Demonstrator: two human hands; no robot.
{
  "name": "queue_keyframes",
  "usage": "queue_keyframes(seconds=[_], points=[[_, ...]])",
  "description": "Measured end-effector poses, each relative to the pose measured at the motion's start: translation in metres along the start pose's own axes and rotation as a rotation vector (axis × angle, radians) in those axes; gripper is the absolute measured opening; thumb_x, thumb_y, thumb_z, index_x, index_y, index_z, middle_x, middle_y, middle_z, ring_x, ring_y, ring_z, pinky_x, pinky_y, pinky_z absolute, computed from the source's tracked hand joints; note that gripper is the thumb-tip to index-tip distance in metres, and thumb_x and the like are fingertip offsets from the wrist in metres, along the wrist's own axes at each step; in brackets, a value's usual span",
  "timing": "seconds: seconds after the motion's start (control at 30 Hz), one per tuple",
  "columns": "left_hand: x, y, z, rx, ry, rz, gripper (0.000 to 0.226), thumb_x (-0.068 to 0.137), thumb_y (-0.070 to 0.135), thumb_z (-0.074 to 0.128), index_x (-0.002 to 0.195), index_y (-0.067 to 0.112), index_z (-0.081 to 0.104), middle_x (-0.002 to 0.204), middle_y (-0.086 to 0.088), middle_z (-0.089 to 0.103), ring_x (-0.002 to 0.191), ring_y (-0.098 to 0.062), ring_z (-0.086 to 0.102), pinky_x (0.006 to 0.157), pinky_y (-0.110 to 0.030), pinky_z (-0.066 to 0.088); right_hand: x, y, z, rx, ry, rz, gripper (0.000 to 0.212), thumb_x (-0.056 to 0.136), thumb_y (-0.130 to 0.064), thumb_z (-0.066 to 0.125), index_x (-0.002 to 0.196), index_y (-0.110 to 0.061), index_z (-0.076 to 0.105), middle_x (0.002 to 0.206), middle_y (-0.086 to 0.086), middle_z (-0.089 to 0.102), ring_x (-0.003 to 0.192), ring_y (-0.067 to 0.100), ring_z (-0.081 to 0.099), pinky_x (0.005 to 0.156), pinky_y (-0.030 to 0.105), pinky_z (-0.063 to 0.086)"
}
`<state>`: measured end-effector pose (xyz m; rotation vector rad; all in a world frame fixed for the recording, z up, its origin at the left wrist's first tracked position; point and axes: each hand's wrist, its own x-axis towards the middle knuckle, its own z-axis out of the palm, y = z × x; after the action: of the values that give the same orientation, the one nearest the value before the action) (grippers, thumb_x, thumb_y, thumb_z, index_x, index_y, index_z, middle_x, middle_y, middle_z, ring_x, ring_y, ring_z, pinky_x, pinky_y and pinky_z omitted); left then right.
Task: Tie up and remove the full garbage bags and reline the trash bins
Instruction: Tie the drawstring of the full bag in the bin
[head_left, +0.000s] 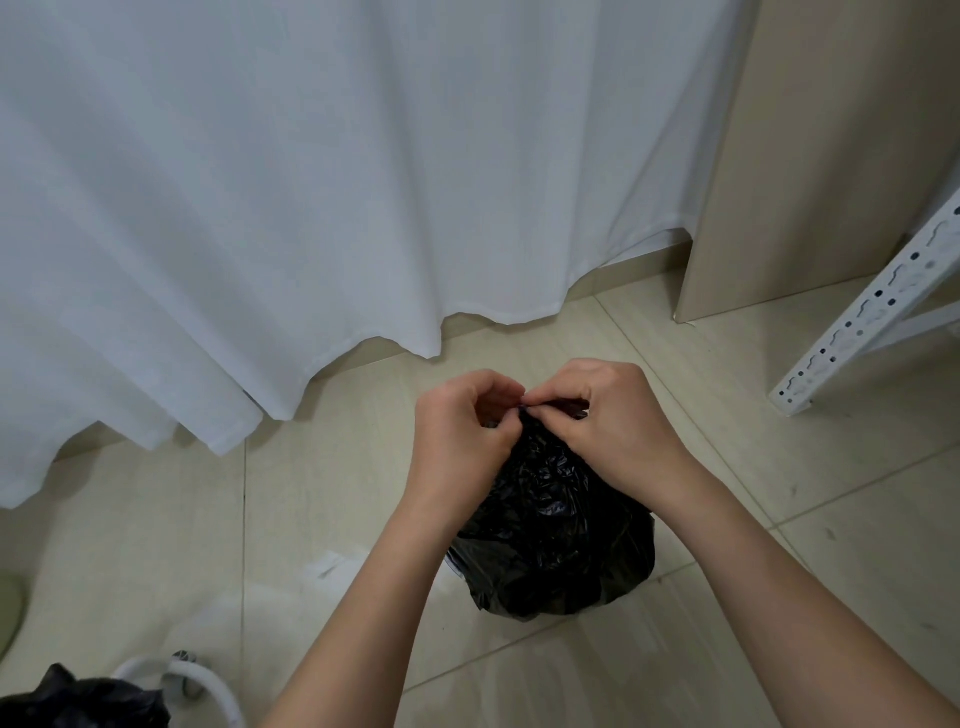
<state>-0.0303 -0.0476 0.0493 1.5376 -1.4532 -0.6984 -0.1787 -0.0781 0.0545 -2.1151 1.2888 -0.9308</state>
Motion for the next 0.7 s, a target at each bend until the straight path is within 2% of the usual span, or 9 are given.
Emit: queue_keyframes(seconds=[0.07, 0.23, 0.47, 0.6, 0.7], points=[[-0.0001, -0.0006, 0.0006, -0.02, -0.027, -0.048, 0.025, 0.077, -0.002, 0.067, 0.087, 0.021, 0.068, 0.075, 0.007, 0.072, 0.071, 0.002, 0.066, 0.067, -0.007, 0.047, -0.0006, -0.0009, 0.0007, 0.017, 0.0, -0.008, 0.015, 0.08, -0.006, 0.075, 0.09, -0.017, 0.08, 0.082, -0.003, 0.072, 0.077, 0.008, 0.065, 0.074, 0.018, 0.049], [0.0009, -0.0001, -0.002, -0.165, -0.064, -0.193, 0.03, 0.075, -0.005, 0.068, 0.092, 0.02, 0.063, 0.074, 0.004, 0.071, 0.069, -0.007, 0.068, 0.062, -0.017, 0.052, -0.0022, -0.0005, -0.0011, 0.143, -0.012, 0.067, 0.018, 0.08, -0.005, 0.073, 0.086, -0.021, 0.08, 0.079, -0.015, 0.073, 0.078, -0.005, 0.066, 0.07, 0.005, 0.044], [-0.0013, 0.0021, -0.0025, -0.234, -0.093, -0.168, 0.03, 0.075, -0.007, 0.068, 0.092, 0.017, 0.062, 0.073, 0.005, 0.063, 0.067, -0.012, 0.065, 0.061, -0.021, 0.05, -0.0042, -0.0044, -0.0013, 0.228, -0.072, 0.088, 0.031, 0.082, 0.001, 0.065, 0.1, -0.024, 0.071, 0.081, -0.013, 0.073, 0.081, -0.005, 0.067, 0.073, 0.004, 0.045], [-0.0014, 0.0011, -0.0045, -0.222, -0.086, -0.161, 0.031, 0.075, -0.003, 0.069, 0.091, 0.022, 0.061, 0.072, 0.01, 0.062, 0.063, -0.011, 0.065, 0.054, -0.019, 0.047, -0.0048, -0.0071, -0.004, 0.21, -0.122, 0.077, 0.03, 0.083, 0.0, 0.064, 0.097, -0.027, 0.061, 0.08, -0.013, 0.071, 0.081, 0.0, 0.066, 0.075, 0.011, 0.049], [0.0004, 0.0009, -0.0061, -0.202, -0.078, -0.138, 0.03, 0.076, -0.002, 0.07, 0.092, 0.022, 0.062, 0.075, 0.005, 0.067, 0.064, -0.009, 0.066, 0.056, -0.019, 0.048, -0.0054, -0.0083, -0.0074, 0.236, -0.17, 0.094, 0.033, 0.085, 0.0, 0.063, 0.096, -0.03, 0.054, 0.083, -0.012, 0.071, 0.081, -0.001, 0.063, 0.071, 0.006, 0.043]])
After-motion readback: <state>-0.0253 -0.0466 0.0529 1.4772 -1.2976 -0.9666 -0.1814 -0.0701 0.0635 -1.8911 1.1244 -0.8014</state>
